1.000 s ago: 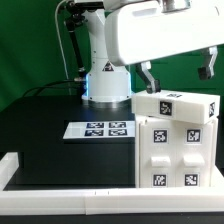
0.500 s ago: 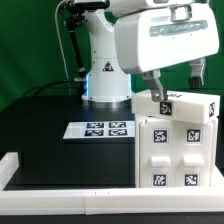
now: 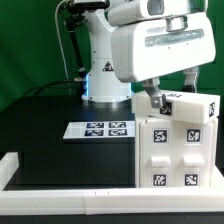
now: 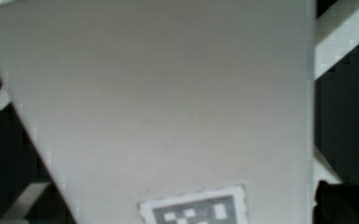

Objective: Assemble cabinet

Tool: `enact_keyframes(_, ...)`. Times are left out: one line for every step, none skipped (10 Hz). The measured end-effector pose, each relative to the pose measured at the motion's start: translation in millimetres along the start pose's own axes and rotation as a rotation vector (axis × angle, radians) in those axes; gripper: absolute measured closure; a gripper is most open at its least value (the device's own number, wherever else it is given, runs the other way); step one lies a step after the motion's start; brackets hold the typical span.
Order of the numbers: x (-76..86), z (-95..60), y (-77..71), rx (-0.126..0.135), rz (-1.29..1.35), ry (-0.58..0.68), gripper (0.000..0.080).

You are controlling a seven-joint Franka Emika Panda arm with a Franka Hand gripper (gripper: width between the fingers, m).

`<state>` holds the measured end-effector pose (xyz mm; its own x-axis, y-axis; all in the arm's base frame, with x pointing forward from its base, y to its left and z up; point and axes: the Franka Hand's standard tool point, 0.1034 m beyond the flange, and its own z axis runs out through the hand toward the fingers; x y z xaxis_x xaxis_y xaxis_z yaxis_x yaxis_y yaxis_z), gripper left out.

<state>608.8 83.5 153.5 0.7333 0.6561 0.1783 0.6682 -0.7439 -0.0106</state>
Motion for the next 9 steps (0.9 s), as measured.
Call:
enact_keyframes(-0.1,0.1,0.0,0.0,0.021,0.0,0.0245)
enact_keyframes(-0.1,0.1,0.0,0.001,0.05,0.0,0.0242)
enact_keyframes(0.2,-0.1,0.2,0.001,0.157,0.005,0.0242)
enact_keyframes(0.1,-0.1,1.1,-0.007,0.258,0.015,0.0242)
enact_keyframes(-0.4,0.5,1.2,-0.016,0.346,0.029,0.0242)
enact_keyframes(0.2,0.1,1.8,-0.018,0.466,0.045,0.0242)
enact_keyframes(0.7,-0.6,2.8,-0.023,0.566,0.057,0.0242)
enact_keyframes(1.4,-1.1,3.8,-0.026,0.624,0.067,0.0242)
enact_keyframes(1.2,-1.2,4.5,-0.025,0.699,0.07,0.0242)
